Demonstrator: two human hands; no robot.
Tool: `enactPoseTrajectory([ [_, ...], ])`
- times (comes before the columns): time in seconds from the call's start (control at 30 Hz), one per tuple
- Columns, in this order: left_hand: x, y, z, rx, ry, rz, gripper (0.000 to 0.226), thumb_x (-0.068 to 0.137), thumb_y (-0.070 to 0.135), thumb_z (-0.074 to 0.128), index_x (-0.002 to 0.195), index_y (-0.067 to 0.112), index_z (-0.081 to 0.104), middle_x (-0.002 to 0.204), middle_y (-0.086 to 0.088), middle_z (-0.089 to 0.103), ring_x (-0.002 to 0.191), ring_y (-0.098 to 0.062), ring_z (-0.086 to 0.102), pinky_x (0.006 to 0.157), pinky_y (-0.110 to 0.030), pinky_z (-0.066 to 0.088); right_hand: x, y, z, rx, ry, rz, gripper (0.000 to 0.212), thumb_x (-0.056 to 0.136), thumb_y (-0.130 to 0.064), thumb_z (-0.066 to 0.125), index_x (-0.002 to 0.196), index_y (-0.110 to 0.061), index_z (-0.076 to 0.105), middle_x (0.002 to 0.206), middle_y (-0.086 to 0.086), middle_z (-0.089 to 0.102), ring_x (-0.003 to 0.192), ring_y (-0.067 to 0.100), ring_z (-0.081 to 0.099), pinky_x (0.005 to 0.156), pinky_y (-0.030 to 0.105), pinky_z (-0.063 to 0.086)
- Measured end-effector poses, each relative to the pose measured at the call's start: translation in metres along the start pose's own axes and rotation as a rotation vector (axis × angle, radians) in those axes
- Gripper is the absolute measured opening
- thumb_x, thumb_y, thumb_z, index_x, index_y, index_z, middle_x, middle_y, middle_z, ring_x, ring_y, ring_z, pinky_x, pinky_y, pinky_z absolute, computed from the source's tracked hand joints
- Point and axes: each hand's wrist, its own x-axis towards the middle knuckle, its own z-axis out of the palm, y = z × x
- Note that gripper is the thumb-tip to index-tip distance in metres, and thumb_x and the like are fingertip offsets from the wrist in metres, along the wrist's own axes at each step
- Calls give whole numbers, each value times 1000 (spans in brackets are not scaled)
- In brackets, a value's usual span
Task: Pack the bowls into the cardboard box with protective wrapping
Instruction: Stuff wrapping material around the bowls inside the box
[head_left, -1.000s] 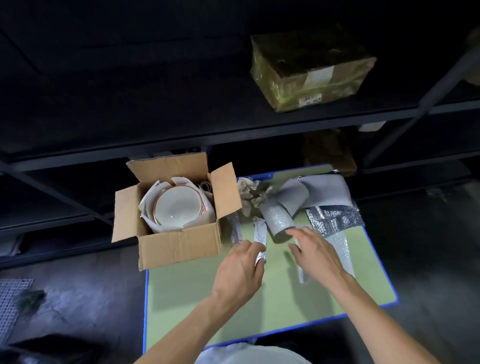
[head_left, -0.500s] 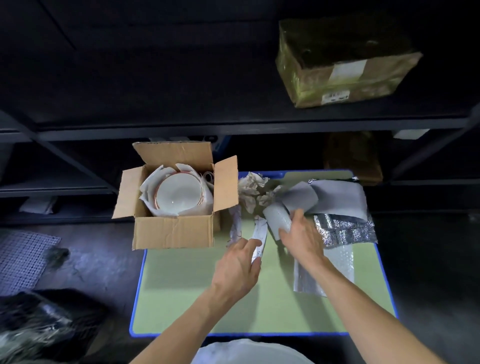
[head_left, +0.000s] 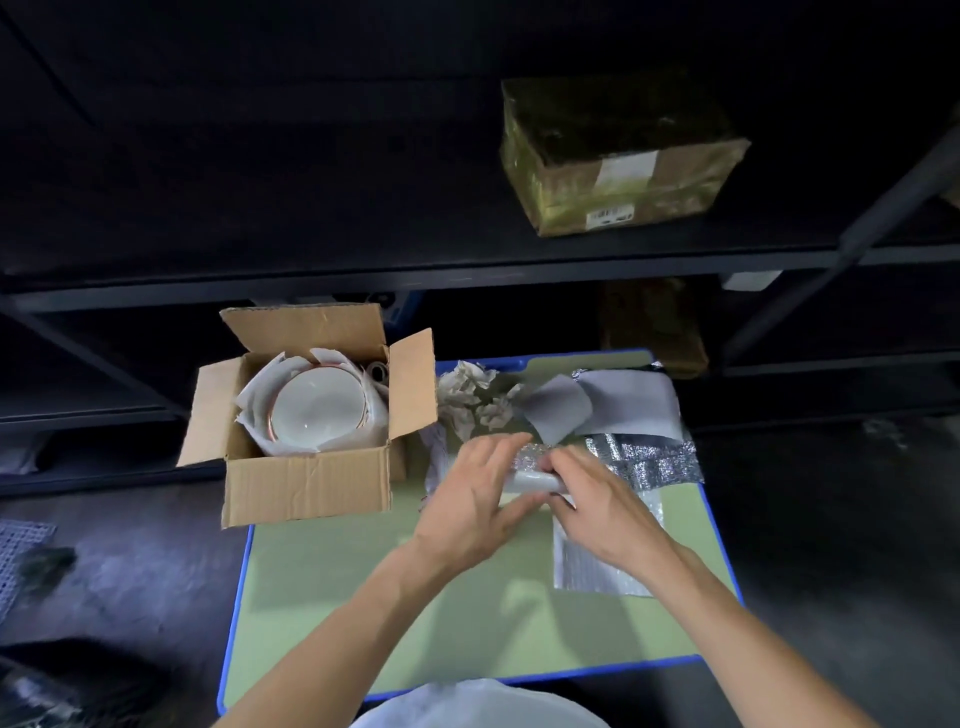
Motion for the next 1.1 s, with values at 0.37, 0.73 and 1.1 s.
enactPoseTrajectory([
  [0.37,-14,6,-8,-7,83,-28,21,93,14,57,114,20,54,104,5,60,95,-15,53,80,-38,46,-5,-17,-8,-90,69,-158,34,88,-17,60,119,-24,50,111,-10,52,104,12,44,74,21,28],
  [0.73,-21,4,-21,49,114,-67,31,78,5,49,108,13,55,99,1,54,84,-22,44,74,-42,44,8,-38,-16,69,3,-154,16,98,-33,56,113,-30,57,102,-17,42,99,3,46,81,34,43],
  [1.1,-31,10,-37,-177,202,-192,11,104,25,44,107,32,51,94,21,56,94,-6,51,77,-23,41,9,-50,-30,-12,94,-266,28,94,-33,61,118,-40,48,109,-20,57,104,8,53,78,34,48],
])
